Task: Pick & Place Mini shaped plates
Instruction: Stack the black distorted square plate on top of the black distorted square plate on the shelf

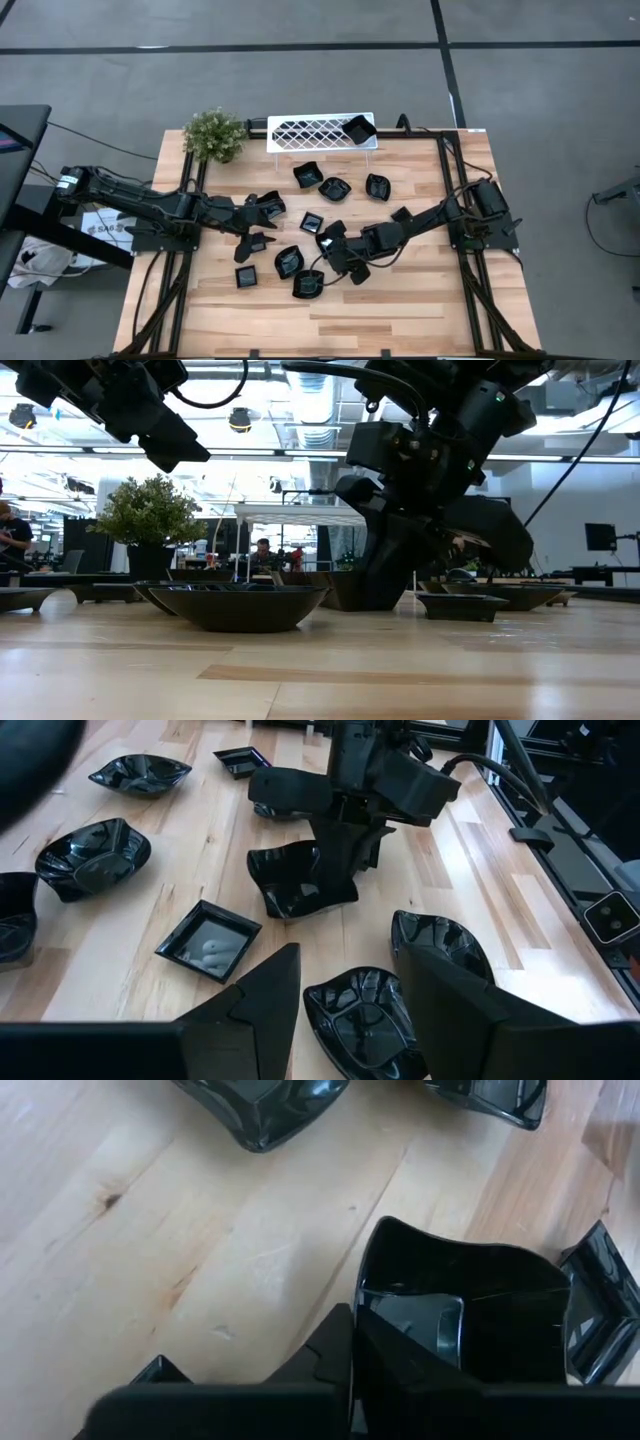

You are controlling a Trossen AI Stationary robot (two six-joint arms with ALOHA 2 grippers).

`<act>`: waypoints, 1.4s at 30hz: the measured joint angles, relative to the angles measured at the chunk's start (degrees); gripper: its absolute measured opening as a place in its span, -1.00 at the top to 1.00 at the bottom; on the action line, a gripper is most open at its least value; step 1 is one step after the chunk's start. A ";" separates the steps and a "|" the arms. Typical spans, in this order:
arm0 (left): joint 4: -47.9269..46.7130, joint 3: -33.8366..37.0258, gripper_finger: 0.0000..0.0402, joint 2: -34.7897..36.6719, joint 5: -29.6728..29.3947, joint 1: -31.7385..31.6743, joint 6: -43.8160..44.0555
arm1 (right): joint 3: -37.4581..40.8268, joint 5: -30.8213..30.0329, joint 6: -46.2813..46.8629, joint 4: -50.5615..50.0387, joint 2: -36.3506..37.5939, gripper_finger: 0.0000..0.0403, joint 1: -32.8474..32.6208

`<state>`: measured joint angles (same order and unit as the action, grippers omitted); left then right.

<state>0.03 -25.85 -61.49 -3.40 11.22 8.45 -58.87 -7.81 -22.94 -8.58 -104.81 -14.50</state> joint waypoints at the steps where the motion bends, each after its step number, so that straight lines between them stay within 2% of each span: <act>1: 0.00 0.00 0.14 0.00 0.00 -0.01 0.00 | 0.00 0.00 0.00 0.00 0.00 0.95 0.00; 6: 0.00 0.00 0.14 0.00 0.00 -0.02 0.00 | -0.73 -0.06 0.00 -1.37 0.00 0.97 0.00; 21: 0.02 0.00 0.14 0.00 0.00 -0.01 0.00 | -15.01 -0.33 0.23 -19.38 0.00 0.99 0.06; 27: 0.02 0.00 0.14 0.00 -0.01 0.00 0.00 | -18.97 -6.08 -2.07 -24.67 0.00 0.99 0.83; 30: 0.04 0.00 0.14 0.00 0.00 0.00 0.00 | -20.70 -8.07 -3.63 -26.71 0.00 0.99 1.92; 42: 0.64 0.00 0.14 -0.02 -0.02 -0.02 -0.97 | -26.47 -8.24 -4.66 -34.48 0.19 1.00 9.43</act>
<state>0.67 -25.85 -61.52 -3.42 11.20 7.48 -85.34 -16.05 -27.59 -43.06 -104.63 -5.07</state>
